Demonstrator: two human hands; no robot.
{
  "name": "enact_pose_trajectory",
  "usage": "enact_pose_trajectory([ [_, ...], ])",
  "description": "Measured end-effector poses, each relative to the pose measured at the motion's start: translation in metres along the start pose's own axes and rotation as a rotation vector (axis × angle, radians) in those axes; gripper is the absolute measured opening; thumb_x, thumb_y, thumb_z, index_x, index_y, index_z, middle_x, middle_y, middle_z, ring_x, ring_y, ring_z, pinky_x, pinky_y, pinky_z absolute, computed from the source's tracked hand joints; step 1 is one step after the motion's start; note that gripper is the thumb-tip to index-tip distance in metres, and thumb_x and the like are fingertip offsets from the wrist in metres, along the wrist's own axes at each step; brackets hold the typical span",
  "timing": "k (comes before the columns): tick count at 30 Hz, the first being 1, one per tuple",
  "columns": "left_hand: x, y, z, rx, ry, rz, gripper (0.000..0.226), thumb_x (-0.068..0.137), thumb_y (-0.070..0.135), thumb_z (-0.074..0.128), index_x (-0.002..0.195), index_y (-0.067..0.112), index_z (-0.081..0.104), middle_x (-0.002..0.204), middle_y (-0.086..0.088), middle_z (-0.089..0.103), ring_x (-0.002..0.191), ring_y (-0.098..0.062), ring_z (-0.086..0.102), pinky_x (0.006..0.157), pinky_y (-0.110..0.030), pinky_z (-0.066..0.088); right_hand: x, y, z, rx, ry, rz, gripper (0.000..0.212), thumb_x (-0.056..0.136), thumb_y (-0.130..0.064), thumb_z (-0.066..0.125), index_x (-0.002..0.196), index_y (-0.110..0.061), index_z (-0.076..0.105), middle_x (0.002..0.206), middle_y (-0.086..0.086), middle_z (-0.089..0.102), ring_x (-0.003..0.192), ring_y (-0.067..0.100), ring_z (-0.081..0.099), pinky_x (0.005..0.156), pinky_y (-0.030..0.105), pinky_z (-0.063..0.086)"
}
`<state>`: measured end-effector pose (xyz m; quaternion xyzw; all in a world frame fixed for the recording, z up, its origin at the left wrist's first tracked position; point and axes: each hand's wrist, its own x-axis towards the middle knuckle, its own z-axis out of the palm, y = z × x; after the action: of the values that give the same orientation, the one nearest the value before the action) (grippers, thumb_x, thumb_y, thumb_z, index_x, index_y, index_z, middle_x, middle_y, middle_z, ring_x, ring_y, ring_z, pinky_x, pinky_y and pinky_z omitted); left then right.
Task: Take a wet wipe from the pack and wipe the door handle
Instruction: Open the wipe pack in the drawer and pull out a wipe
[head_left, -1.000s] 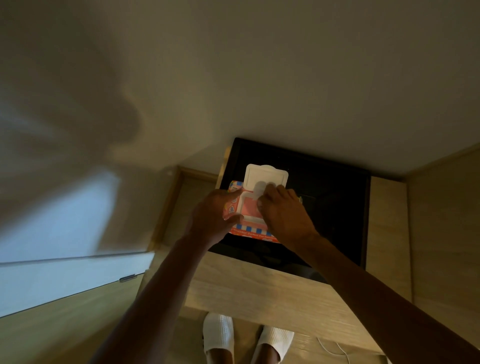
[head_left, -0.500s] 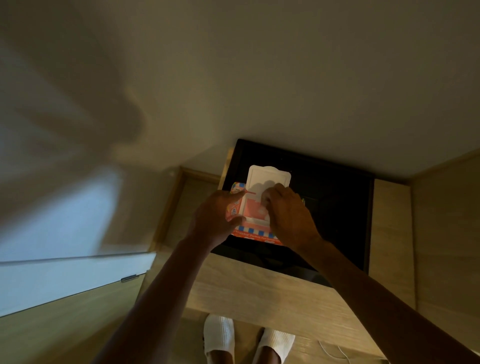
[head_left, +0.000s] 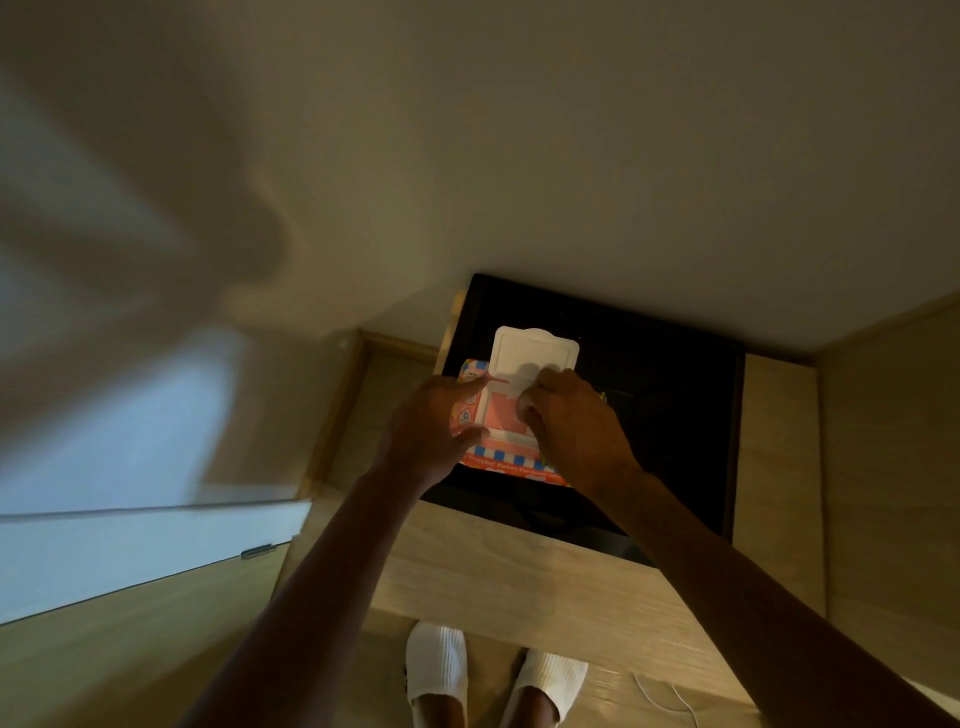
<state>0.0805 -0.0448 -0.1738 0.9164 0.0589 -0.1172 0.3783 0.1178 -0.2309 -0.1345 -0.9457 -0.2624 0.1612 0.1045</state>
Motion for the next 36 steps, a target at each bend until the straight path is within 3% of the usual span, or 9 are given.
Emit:
enact_pose_trajectory([
  [14, -0.003, 0.004, -0.001, 0.005, 0.013, -0.020, 0.063, 0.080, 0.030, 0.073, 0.138, 0.029, 0.047, 0.129, -0.006, 0.054, 0.111, -0.021, 0.060, 0.086, -0.041, 0.057, 0.004, 0.007, 0.005, 0.290, 0.087, 0.093, 0.010, 0.091, -0.019, 0.058, 0.099, -0.015, 0.063, 0.112, 0.006, 0.060, 0.107, 0.019, 0.052, 0.097, 0.035, 0.046],
  [20, -0.003, 0.008, -0.002, 0.031, 0.009, -0.017, 0.064, 0.081, 0.029, 0.072, 0.139, 0.028, 0.045, 0.131, -0.008, 0.052, 0.112, -0.022, 0.060, 0.086, -0.039, 0.057, 0.006, 0.012, 0.007, 0.370, 0.088, 0.116, 0.012, 0.095, -0.020, 0.051, 0.096, -0.016, 0.063, 0.107, 0.003, 0.061, 0.093, 0.005, 0.046, 0.087, 0.020, 0.041],
  [23, -0.003, 0.009, -0.002, 0.025, 0.009, -0.015, 0.064, 0.081, 0.029, 0.072, 0.139, 0.027, 0.045, 0.131, -0.008, 0.052, 0.112, -0.021, 0.060, 0.086, -0.039, 0.057, 0.005, 0.014, 0.003, 0.412, 0.095, 0.111, 0.013, 0.095, -0.018, 0.052, 0.096, -0.017, 0.064, 0.105, 0.002, 0.063, 0.093, 0.007, 0.051, 0.084, 0.020, 0.043],
  [28, -0.002, 0.007, -0.001, 0.015, 0.002, -0.020, 0.064, 0.080, 0.030, 0.073, 0.138, 0.027, 0.046, 0.131, -0.007, 0.053, 0.111, -0.021, 0.060, 0.086, -0.040, 0.057, 0.000, 0.018, 0.000, 0.323, 0.044, 0.030, 0.018, 0.088, -0.026, 0.064, 0.105, -0.019, 0.065, 0.111, 0.000, 0.059, 0.104, 0.010, 0.049, 0.087, 0.020, 0.035],
  [36, -0.002, 0.006, 0.000, -0.010, 0.012, -0.031, 0.064, 0.080, 0.028, 0.074, 0.137, 0.029, 0.048, 0.129, -0.006, 0.053, 0.110, -0.021, 0.060, 0.086, -0.040, 0.057, 0.003, 0.007, -0.001, 0.196, 0.105, 0.019, 0.020, 0.090, -0.029, 0.061, 0.104, -0.017, 0.068, 0.112, 0.003, 0.061, 0.106, 0.018, 0.053, 0.090, 0.026, 0.039],
])
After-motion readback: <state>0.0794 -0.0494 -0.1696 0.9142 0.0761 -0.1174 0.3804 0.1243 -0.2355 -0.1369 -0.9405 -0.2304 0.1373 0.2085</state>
